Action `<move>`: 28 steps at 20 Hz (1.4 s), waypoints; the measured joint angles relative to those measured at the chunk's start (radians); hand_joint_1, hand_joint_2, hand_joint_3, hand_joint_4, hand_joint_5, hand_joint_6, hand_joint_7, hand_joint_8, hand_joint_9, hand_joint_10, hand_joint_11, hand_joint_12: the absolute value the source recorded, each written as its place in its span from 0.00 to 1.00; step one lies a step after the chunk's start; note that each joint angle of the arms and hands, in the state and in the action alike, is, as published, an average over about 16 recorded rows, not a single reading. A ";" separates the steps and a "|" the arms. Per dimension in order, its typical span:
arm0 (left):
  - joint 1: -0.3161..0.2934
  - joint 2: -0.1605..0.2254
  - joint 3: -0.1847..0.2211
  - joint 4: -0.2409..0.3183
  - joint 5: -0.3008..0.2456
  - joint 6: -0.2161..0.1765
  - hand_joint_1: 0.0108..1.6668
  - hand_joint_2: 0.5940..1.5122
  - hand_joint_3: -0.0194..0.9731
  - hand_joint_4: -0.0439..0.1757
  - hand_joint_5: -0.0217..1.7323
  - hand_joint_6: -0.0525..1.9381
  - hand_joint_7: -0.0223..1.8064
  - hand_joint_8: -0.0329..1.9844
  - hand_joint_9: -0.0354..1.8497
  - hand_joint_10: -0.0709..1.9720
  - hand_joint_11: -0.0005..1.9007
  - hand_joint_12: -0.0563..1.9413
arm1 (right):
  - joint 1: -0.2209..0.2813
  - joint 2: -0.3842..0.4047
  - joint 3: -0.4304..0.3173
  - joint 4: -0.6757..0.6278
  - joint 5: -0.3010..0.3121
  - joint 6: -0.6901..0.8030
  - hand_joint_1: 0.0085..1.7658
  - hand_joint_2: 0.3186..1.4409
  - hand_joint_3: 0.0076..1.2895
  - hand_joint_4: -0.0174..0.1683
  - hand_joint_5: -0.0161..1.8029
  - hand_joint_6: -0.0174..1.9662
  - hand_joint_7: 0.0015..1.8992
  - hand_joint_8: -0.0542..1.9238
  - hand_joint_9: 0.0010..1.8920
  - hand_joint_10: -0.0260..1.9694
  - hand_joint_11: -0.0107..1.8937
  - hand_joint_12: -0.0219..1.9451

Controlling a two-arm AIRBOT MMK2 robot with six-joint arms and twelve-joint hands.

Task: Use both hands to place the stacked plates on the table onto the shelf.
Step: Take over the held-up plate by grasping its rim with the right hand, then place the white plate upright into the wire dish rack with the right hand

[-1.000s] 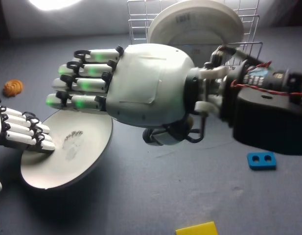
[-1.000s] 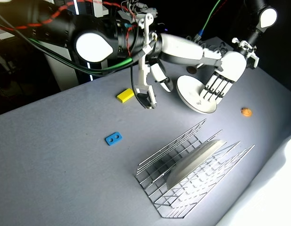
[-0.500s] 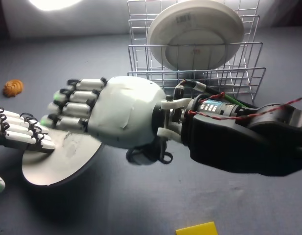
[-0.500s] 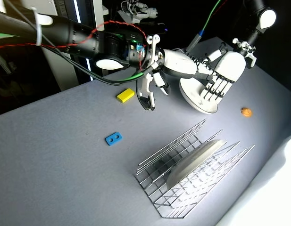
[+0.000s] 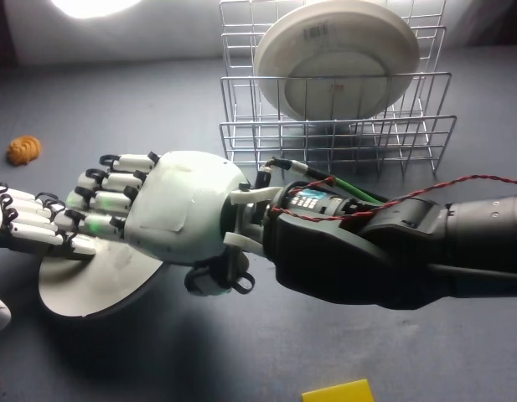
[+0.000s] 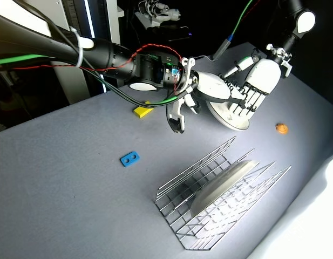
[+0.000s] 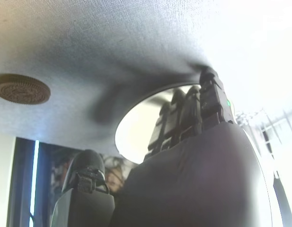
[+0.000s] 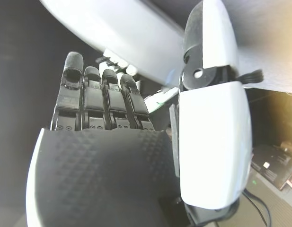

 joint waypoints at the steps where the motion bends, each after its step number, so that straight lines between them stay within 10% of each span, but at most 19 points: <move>1: 0.000 0.000 0.000 0.000 0.000 -0.001 0.00 0.66 0.03 0.20 0.02 0.01 0.02 0.01 0.00 0.01 0.01 0.02 | -0.002 -0.012 0.011 0.000 0.002 0.002 0.67 0.55 0.01 0.12 0.04 0.02 0.03 0.03 0.04 0.02 0.01 0.35; 8: -0.002 -0.002 0.002 0.000 -0.001 -0.005 0.00 0.67 0.03 0.20 0.02 0.01 0.02 0.01 0.00 0.01 0.01 0.02 | -0.010 -0.065 0.061 -0.005 0.018 0.012 0.62 0.61 0.00 0.10 0.18 0.10 0.21 0.05 0.23 0.05 0.13 0.51; 19: -0.074 -0.003 0.000 0.044 -0.003 -0.011 0.00 0.68 0.03 0.17 0.03 0.01 0.04 0.01 0.02 0.01 0.01 0.03 | -0.011 -0.078 0.073 -0.025 0.049 0.006 0.59 0.62 0.01 0.07 0.43 0.50 0.53 0.28 0.64 0.16 0.55 0.58; 28: -0.231 0.032 -0.022 0.070 0.006 0.028 0.00 0.69 0.03 0.19 0.05 0.02 0.05 0.02 0.04 0.03 0.01 0.04 | 0.010 -0.060 0.070 -0.015 0.060 0.006 0.59 0.60 0.01 0.08 0.45 0.64 0.61 0.33 0.73 0.29 0.64 0.62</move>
